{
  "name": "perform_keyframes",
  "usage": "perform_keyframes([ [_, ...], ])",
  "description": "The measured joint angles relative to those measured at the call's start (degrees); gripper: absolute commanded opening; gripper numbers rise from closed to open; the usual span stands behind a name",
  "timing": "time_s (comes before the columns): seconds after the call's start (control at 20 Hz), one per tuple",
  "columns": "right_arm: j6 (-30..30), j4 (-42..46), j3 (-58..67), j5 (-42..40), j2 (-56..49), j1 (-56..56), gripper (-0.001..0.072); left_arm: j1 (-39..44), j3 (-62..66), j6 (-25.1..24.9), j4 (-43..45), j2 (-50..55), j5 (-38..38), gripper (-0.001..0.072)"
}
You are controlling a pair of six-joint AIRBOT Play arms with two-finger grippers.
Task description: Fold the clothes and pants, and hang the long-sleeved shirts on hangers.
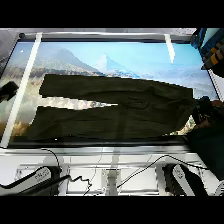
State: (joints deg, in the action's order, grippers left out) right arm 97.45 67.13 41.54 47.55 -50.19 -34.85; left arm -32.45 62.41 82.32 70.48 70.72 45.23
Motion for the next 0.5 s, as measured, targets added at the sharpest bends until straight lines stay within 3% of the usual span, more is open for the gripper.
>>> perform_keyframes([
  [0.05, -0.9, 1.9, 0.0, 1.2, -0.2, 0.2, 0.0039, -1.6, 0.2, 0.2, 1.5, -0.1, 4.4, 0.0016],
  [0.1, -2.0, 3.7, 0.0, 2.4, -0.2, 0.2, 0.0039, -3.5, 0.1, 0.5, 3.0, -0.1, 9.1, 0.0111],
  [0.2, -4.0, 6.4, 0.0, 4.5, -0.4, 0.4, 0.0039, -7.5, -0.9, 0.9, 5.4, -0.1, 18.1, 0.0678],
  [0.3, -5.4, 8.0, 0.0, 5.6, -0.5, 0.4, 0.0038, -11.1, -2.8, 1.5, 5.5, -0.1, 24.4, 0.0704],
  [0.5, -6.5, 9.4, 0.0, 6.8, -0.5, 0.4, 0.0039, -14.7, -6.1, 4.4, 2.1, 0.9, 28.9, 0.0704],
])
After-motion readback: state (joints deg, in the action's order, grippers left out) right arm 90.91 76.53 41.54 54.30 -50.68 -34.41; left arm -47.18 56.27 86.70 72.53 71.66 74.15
